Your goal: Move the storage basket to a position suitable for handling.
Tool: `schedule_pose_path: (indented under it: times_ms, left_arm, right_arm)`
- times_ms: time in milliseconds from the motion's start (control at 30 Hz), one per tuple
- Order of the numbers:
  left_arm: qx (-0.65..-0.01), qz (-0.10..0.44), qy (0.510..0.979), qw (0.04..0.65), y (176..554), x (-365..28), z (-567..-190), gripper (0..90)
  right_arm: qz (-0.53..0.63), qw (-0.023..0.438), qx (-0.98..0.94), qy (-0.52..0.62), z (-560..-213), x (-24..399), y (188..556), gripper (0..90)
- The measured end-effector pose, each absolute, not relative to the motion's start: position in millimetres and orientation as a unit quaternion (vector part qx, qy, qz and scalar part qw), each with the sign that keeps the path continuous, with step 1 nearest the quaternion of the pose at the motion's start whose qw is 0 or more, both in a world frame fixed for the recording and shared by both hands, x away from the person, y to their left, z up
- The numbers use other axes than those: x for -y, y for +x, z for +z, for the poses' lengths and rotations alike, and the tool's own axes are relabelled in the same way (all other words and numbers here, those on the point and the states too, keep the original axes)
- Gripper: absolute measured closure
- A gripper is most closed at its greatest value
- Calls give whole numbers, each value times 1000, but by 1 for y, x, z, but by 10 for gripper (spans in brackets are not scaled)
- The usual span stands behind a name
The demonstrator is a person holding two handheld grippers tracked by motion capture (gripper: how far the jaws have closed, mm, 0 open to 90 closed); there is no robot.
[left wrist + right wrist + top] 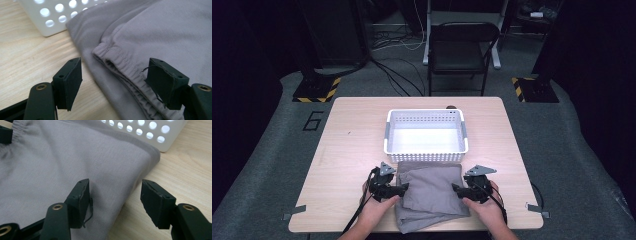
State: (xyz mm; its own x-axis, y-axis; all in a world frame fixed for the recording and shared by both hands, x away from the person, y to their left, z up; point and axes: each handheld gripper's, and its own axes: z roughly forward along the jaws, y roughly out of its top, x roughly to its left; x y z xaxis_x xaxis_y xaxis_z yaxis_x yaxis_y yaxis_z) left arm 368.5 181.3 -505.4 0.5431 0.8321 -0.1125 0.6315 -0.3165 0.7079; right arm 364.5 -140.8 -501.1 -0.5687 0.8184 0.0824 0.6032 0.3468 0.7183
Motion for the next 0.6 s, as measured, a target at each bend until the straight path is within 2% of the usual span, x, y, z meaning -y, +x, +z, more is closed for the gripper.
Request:
schedule_pose_path:
  times_ms: [600]
  left_arm:
    - [-467,131,799,355,369,-174,-516,272]
  right_arm:
    - [356,140,-810,444,-507,136,366,384]
